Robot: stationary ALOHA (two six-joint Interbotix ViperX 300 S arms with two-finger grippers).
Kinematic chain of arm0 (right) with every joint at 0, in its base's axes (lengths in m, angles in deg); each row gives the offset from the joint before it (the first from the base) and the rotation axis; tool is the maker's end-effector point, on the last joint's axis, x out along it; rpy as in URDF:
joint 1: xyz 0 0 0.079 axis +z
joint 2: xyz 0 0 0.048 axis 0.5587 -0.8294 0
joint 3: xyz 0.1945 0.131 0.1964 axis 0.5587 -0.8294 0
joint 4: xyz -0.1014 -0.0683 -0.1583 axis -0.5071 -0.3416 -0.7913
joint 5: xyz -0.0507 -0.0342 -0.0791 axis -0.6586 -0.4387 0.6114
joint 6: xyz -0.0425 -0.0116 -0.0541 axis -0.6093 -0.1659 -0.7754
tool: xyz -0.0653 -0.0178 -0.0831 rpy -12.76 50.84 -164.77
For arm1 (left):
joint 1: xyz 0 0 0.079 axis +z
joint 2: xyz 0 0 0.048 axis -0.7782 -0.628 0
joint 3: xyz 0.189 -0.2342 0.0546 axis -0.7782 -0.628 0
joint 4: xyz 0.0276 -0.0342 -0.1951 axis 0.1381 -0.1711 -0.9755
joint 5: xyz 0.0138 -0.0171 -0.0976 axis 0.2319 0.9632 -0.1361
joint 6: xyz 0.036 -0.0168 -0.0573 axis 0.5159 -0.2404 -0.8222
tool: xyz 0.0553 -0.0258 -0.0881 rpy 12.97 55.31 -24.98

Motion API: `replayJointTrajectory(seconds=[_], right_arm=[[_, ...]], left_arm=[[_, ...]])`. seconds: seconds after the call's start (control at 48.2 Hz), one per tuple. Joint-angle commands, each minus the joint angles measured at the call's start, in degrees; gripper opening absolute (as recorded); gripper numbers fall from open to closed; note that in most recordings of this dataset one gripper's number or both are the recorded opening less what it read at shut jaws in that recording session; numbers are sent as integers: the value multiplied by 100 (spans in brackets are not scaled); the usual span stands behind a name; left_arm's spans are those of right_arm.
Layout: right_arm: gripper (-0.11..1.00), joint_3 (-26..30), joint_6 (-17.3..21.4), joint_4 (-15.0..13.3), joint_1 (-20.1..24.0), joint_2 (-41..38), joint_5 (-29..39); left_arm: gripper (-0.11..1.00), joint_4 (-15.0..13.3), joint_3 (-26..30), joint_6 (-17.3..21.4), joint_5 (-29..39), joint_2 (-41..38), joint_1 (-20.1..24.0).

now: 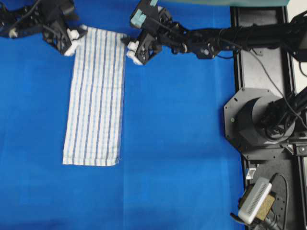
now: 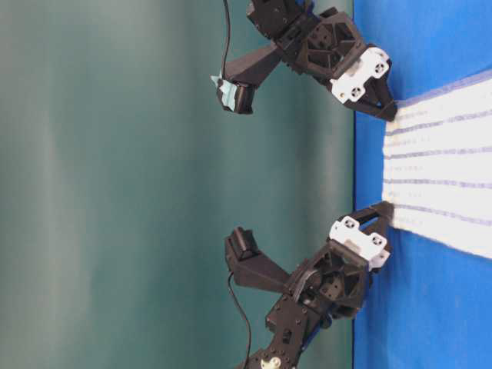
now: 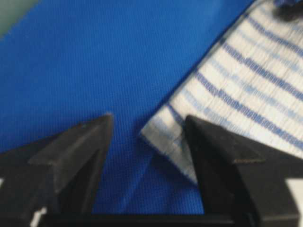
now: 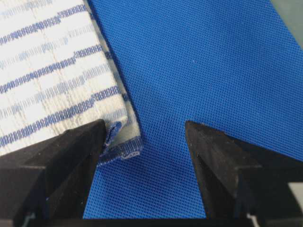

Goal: Fold the blue towel.
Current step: 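Move both grippers to the top end of the towel strip and grasp, then fold the top end down over the bottom half of the strip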

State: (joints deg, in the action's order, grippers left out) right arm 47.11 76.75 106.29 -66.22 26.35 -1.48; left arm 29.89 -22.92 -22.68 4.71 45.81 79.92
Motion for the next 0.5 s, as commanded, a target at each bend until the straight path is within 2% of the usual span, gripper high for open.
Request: replayJointTrajectory(seconds=[0.0, 0.083, 0.145, 0.228, 0.332, 0.374, 0.477], right_arm=[[82, 123, -9, 44, 53, 0, -35], [79, 176, -18, 53, 123, -79, -9], [71, 202, -9, 53, 167, -105, 0], [53, 202, -18, 53, 220, -105, 0], [25, 193, -18, 53, 229, -105, 44], [19, 185, -18, 44, 237, -105, 70], [19, 202, -26, 53, 237, -105, 105]], left_arm=[[52, -9, 114, -9, -26, -9, -97], [42, -9, 132, 0, -35, -70, -141], [35, -9, 132, 0, -26, -88, -158], [23, -9, 114, 0, -26, -88, -158], [10, -9, 88, 18, 0, -79, -158], [7, -9, 70, 35, 9, -70, -158], [7, -9, 62, 35, 9, -62, -158]])
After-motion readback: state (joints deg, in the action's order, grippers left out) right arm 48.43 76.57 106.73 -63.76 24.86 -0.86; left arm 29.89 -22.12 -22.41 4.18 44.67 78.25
